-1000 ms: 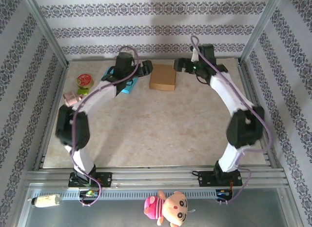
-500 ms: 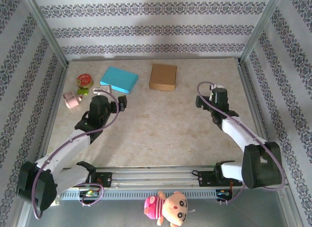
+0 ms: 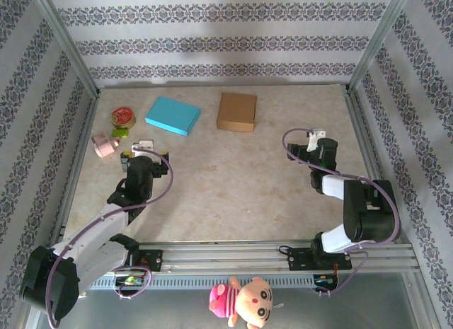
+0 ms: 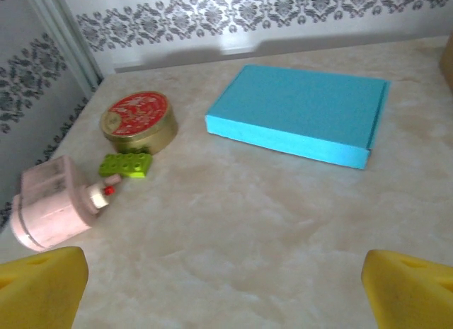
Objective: Fold the paper box
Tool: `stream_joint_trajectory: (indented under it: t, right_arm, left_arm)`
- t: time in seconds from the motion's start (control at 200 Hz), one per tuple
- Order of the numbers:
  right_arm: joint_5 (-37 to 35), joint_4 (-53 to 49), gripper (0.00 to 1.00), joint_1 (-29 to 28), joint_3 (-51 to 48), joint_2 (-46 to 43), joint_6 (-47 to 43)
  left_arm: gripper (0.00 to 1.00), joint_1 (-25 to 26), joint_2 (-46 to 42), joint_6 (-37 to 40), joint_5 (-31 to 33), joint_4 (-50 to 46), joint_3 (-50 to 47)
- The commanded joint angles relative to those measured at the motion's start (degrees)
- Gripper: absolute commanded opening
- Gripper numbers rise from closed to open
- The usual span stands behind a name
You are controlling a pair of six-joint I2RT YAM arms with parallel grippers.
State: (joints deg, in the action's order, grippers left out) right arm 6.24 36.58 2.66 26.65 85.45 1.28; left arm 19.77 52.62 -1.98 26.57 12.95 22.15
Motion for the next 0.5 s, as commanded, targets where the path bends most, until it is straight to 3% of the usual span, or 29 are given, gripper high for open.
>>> stream_joint_trajectory:
  t: [0.0, 0.055, 0.11, 0.18, 0.225, 0.295, 0.37, 0.495]
  right_arm:
    - [6.2, 9.1, 0.98, -0.2, -2.1, -0.7, -0.4]
    - [5.7, 12.4, 0.98, -0.5, -4.0, 0.2, -0.8]
    - [6.5, 22.6, 0.98, -0.2, -6.2, 3.6, 0.7]
    - [6.6, 15.5, 0.98, -0.3, -4.9, 1.3, -0.7]
    - [5.8, 17.7, 0.98, -0.6, -5.3, 1.9, -0.8]
    - [-1.5, 17.3, 0.98, -1.8, -4.9, 2.2, 0.5]
    - [-4.4, 15.7, 0.98, -2.4, -4.7, 1.4, 0.6]
    - [-5.3, 16.1, 0.98, -2.8, -4.8, 1.6, 0.2]
  left_arm:
    - [0.99, -2.4, -2.0, 3.6, 2.9, 7.4, -4.2]
    - [0.99, -4.2, -2.2, 3.8, 1.8, 10.5, -6.5]
    - [0.99, -6.2, -1.8, 3.4, -0.1, 13.1, -8.6]
    - [0.99, -8.7, -0.7, 3.9, -4.2, 17.1, -10.7]
    - [0.99, -10.3, 0.7, 3.7, -6.2, 19.2, -11.5]
    - [0.99, -13.8, 4.2, 2.9, -10.3, 23.1, -11.8]
    - [0.99, -17.8, 11.0, 0.8, -15.1, 29.7, -11.3]
    - [0.99, -19.9, 22.0, 0.0, -20.1, 36.9, -7.3]
